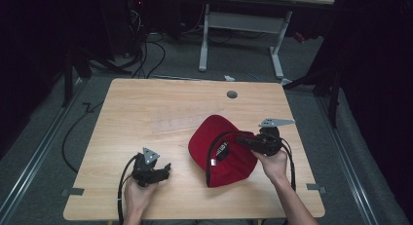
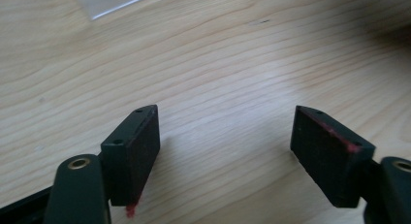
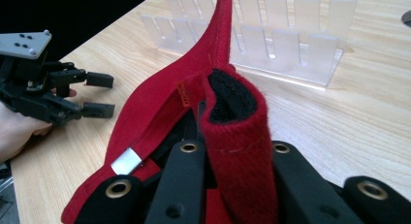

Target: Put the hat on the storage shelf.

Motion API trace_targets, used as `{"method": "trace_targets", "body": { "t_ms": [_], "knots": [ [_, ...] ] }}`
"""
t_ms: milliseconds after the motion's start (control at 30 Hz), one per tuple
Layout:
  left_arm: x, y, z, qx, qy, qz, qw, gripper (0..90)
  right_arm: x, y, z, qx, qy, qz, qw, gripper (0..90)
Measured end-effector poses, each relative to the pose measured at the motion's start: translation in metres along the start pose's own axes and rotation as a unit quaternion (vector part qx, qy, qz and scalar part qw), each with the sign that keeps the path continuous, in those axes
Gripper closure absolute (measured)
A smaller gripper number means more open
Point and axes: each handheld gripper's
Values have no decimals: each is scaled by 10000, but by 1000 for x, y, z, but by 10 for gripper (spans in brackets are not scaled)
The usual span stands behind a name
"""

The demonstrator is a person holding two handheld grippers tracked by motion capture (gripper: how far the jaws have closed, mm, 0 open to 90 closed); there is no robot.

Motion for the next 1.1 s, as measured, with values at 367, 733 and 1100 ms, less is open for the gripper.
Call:
{"method": "trace_targets", "body": {
  "t_ms": [367, 733, 1100],
  "knots": [
    [1, 47, -4, -113, -154, -872, 9960, 298, 4, -6, 10, -11, 143, 65, 9999, 843],
    [-5, 76, -10, -170, -303, -1360, 9901, 290, 0, -11, 16, -6, 250, 95, 9996, 842],
    [-2, 86, -9, -236, -72, -1396, 9899, 260, -6, -8, 11, -104, 195, 74, 9997, 839]
  ]
}}
Point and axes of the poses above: each handheld gripper's, and its own axes: x roughly backward along the jaws, z roughly out of its top, y roughly to its right, and after that the axes turned 3 degrees about -y, right-handed
